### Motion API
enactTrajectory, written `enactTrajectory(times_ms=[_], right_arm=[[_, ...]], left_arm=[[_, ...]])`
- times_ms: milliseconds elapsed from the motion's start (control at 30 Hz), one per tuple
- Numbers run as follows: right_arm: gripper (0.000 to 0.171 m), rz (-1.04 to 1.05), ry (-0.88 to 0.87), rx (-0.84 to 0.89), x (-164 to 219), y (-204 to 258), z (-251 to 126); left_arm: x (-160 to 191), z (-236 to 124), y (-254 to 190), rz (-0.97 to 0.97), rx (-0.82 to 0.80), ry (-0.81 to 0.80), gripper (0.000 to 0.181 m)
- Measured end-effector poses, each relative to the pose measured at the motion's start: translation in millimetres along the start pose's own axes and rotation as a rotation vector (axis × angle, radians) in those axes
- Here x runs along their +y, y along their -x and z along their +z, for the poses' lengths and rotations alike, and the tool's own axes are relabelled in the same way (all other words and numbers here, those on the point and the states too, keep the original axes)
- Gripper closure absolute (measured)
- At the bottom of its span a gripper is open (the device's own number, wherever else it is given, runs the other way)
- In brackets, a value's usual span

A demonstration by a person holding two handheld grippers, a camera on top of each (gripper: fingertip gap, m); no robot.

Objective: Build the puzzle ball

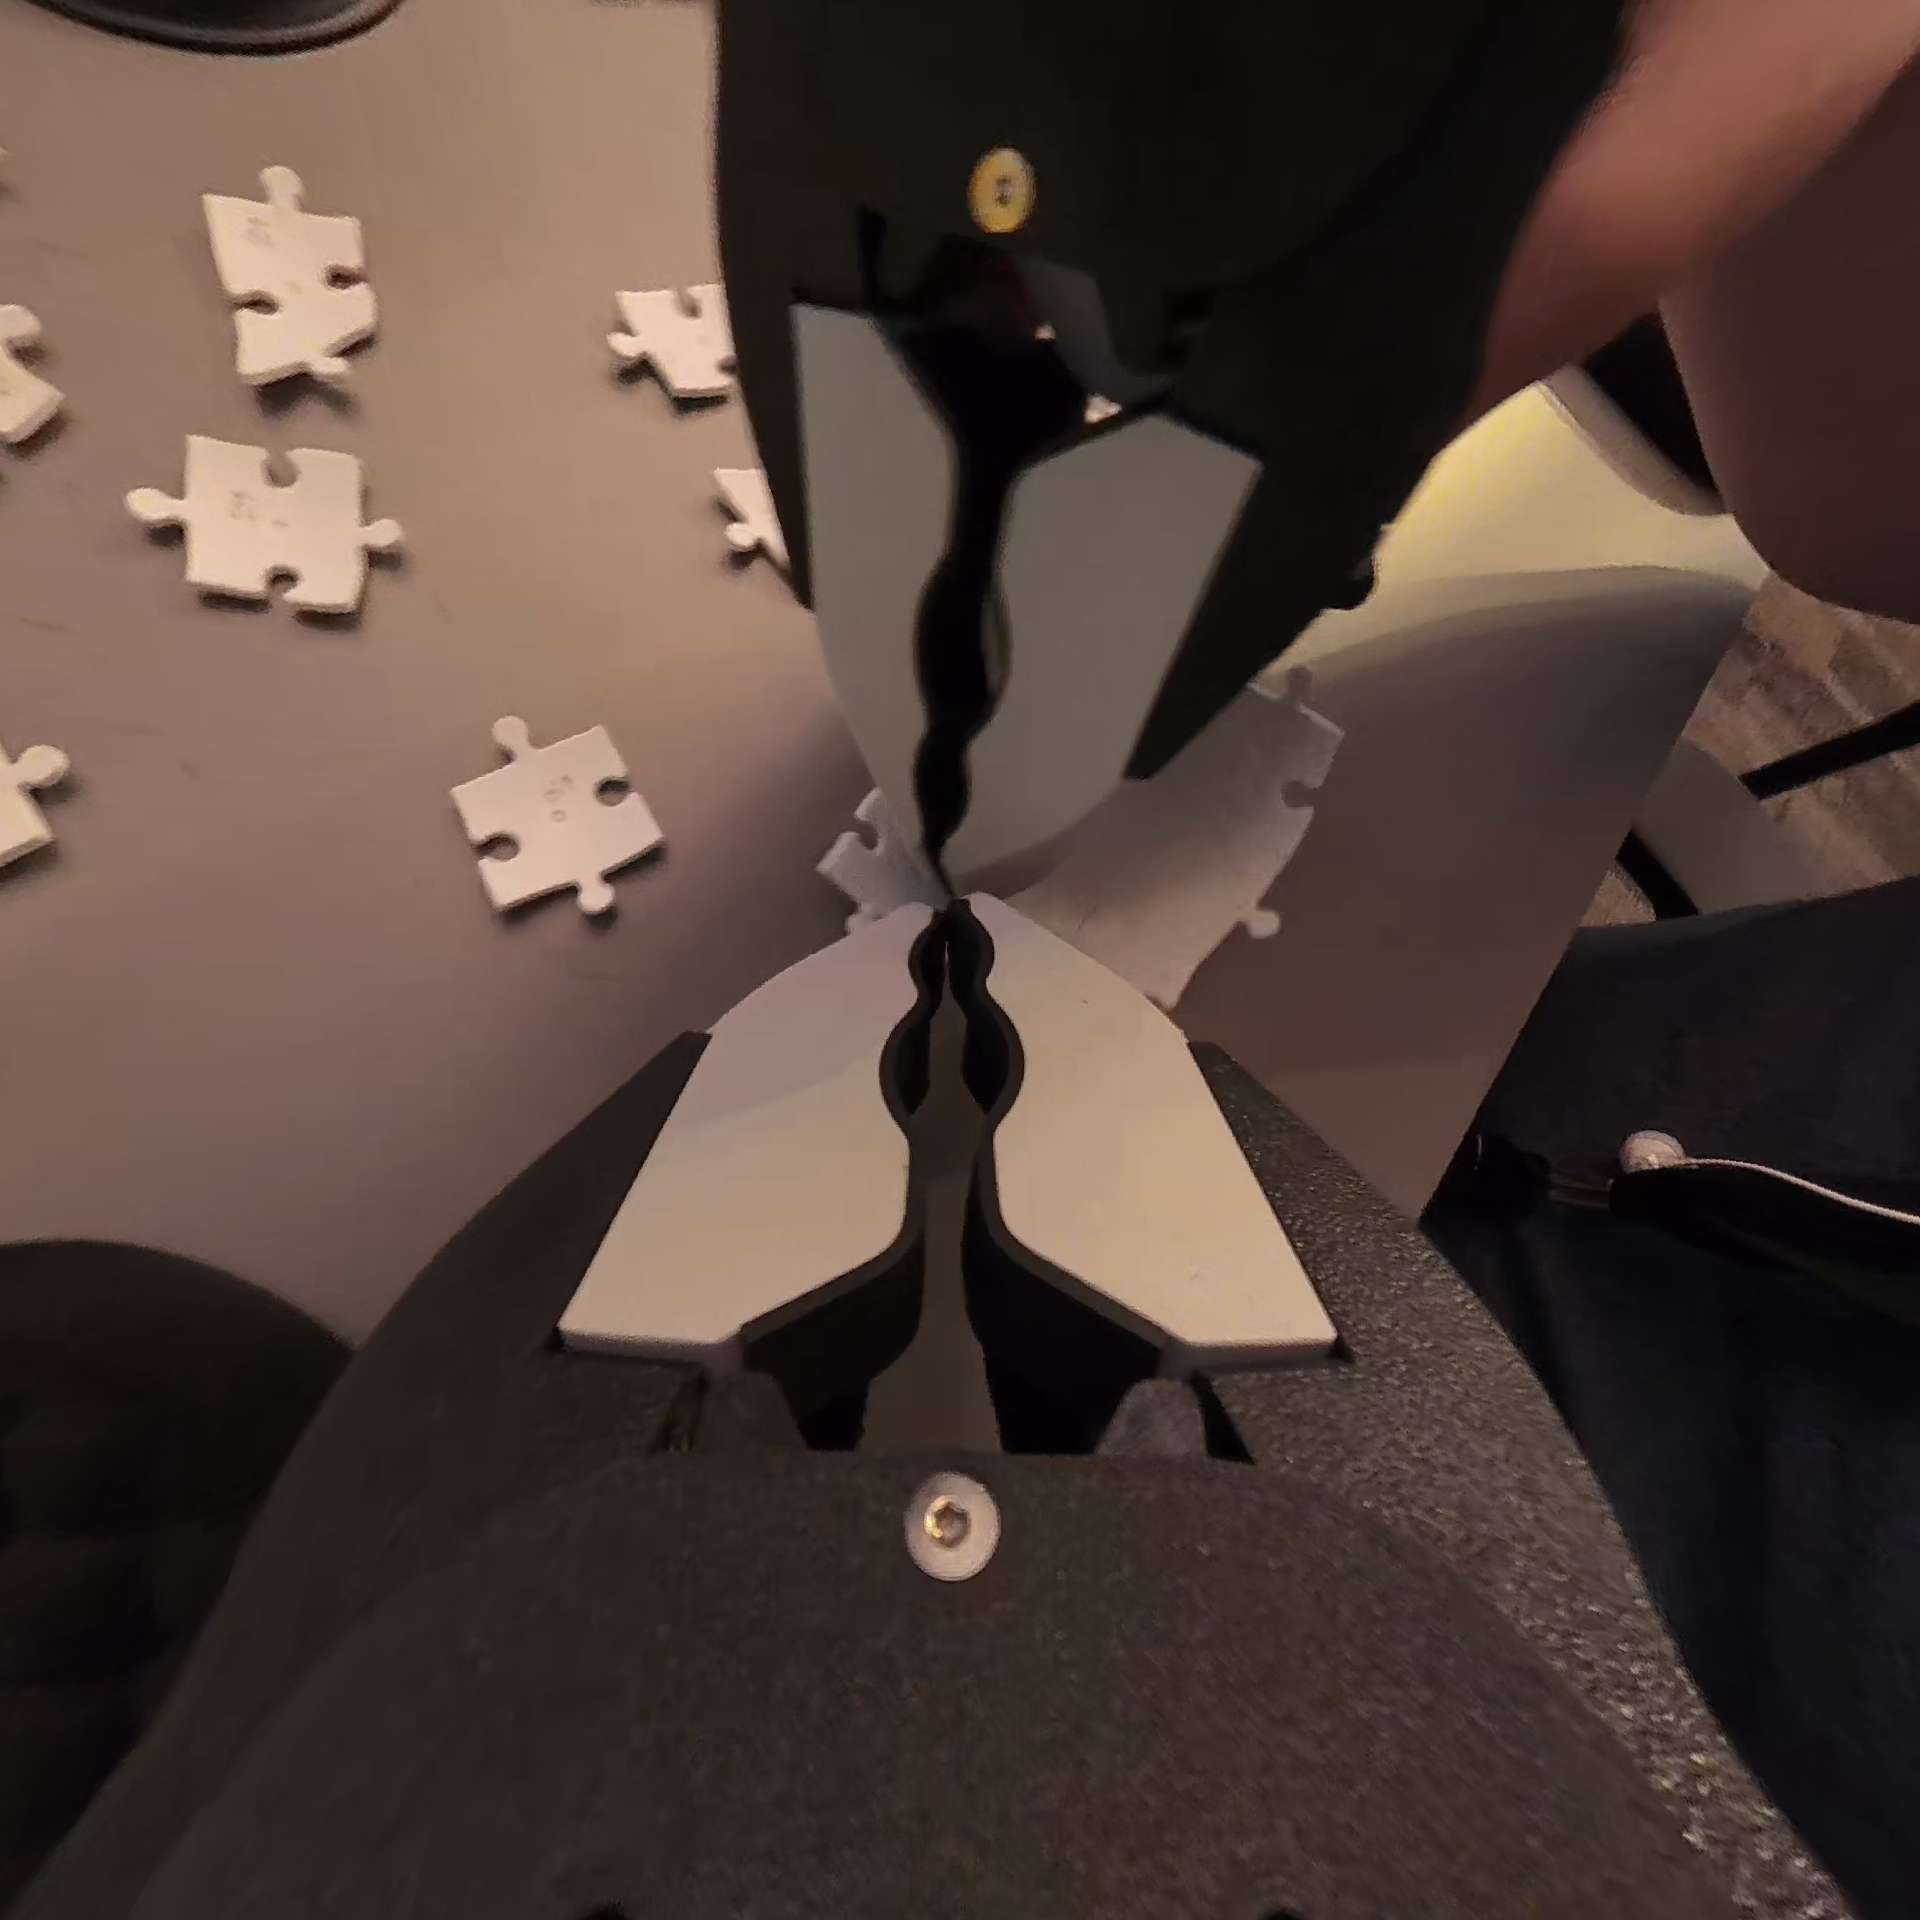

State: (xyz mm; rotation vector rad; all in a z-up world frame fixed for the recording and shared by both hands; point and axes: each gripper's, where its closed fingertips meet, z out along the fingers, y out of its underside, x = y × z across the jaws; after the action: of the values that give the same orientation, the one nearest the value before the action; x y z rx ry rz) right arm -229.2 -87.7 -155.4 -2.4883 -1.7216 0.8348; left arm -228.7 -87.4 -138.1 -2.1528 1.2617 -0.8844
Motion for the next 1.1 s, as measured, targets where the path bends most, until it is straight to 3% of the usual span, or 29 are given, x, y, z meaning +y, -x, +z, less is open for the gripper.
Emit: enactTrajectory(times_ms=[200, 1100], right_arm=[[0.17, 0.05, -0.012, -0.048, 4, -1, -3], [0.17, 0.096, -0.096, -0.065, 4, -15, -9]], left_arm=[[8, 12, 1, 0.045, -0.03, 0.075, 0.181], [0, 14, 7, 0.04, -0.034, 0.084, 0.181]])
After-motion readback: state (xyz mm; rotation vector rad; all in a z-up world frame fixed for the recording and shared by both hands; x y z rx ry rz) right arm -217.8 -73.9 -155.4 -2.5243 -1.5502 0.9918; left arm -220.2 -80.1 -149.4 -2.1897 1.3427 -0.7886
